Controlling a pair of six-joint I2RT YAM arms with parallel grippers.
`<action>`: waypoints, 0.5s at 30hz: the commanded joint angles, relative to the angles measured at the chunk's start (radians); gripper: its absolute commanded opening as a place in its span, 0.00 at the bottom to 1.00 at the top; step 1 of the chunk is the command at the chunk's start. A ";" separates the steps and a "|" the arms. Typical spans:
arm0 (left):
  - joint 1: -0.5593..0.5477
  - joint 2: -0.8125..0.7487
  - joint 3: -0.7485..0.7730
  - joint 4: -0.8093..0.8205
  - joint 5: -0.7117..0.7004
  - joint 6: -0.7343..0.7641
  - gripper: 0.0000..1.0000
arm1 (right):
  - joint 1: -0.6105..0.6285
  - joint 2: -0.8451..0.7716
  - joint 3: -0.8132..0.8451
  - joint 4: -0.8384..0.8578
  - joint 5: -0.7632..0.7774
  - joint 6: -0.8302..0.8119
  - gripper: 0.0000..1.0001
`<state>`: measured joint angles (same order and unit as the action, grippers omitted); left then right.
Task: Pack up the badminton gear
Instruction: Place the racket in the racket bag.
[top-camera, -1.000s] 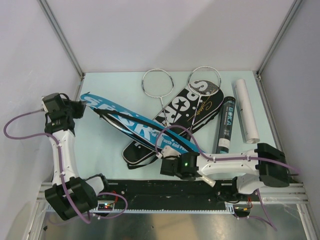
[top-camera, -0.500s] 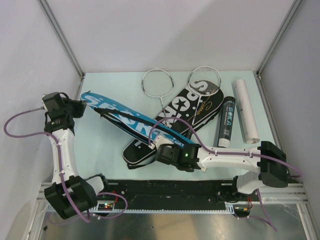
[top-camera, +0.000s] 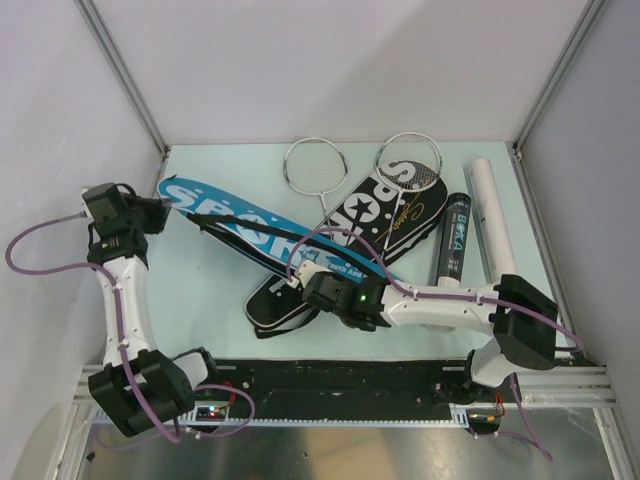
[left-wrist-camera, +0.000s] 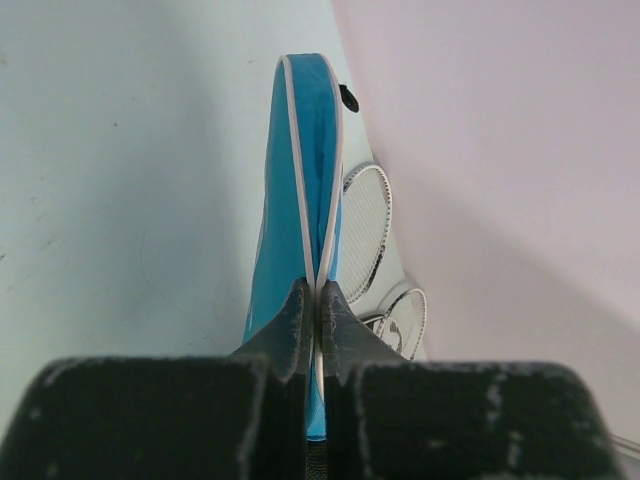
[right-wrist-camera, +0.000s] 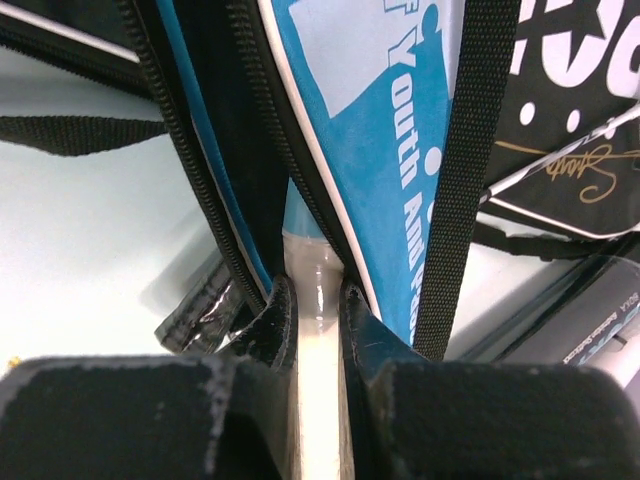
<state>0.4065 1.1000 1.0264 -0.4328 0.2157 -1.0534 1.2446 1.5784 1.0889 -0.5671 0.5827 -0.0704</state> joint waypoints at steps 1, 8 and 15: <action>-0.004 0.000 0.066 0.004 0.067 0.020 0.00 | -0.007 -0.002 0.024 0.208 0.074 -0.097 0.00; -0.004 0.022 0.084 -0.012 0.059 0.039 0.00 | -0.014 -0.039 -0.028 0.294 0.075 -0.223 0.25; -0.003 0.033 0.093 -0.023 0.028 0.060 0.00 | -0.049 -0.053 -0.033 0.195 0.034 -0.240 0.57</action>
<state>0.4065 1.1389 1.0706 -0.4694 0.2195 -1.0199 1.2160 1.5761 1.0481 -0.3805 0.6254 -0.2790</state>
